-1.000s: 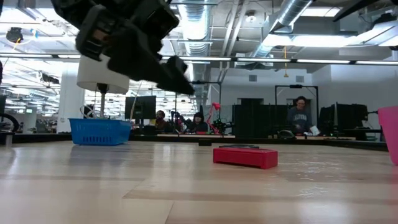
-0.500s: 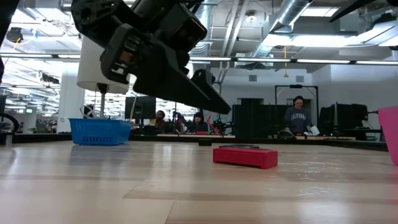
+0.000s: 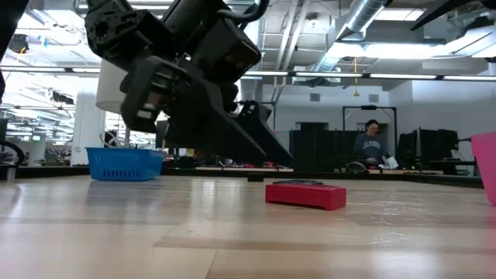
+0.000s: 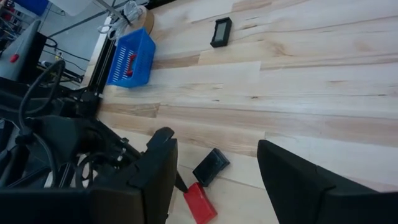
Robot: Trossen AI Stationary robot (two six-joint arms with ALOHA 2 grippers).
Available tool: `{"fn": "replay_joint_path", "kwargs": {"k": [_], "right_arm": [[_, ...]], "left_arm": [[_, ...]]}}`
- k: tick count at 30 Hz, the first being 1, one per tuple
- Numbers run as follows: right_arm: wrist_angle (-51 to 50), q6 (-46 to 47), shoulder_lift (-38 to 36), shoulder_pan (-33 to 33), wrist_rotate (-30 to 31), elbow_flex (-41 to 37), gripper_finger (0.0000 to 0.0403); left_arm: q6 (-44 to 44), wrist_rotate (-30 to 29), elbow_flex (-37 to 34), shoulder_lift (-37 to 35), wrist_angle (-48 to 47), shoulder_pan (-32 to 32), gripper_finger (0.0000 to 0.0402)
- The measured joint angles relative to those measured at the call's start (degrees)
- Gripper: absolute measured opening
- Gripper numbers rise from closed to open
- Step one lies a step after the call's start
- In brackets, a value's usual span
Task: Pick & Place Office items
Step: Put the red digital timer into the blue bin
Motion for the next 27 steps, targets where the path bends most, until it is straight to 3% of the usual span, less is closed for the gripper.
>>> {"fn": "replay_joint_path", "kwargs": {"k": [27], "right_arm": [[1.8,0.0,0.0,-0.3,-0.2,0.0,0.0214]], "left_arm": [[2.1,-1.2,4.7,6.5,0.6,0.4,0.0259]]}}
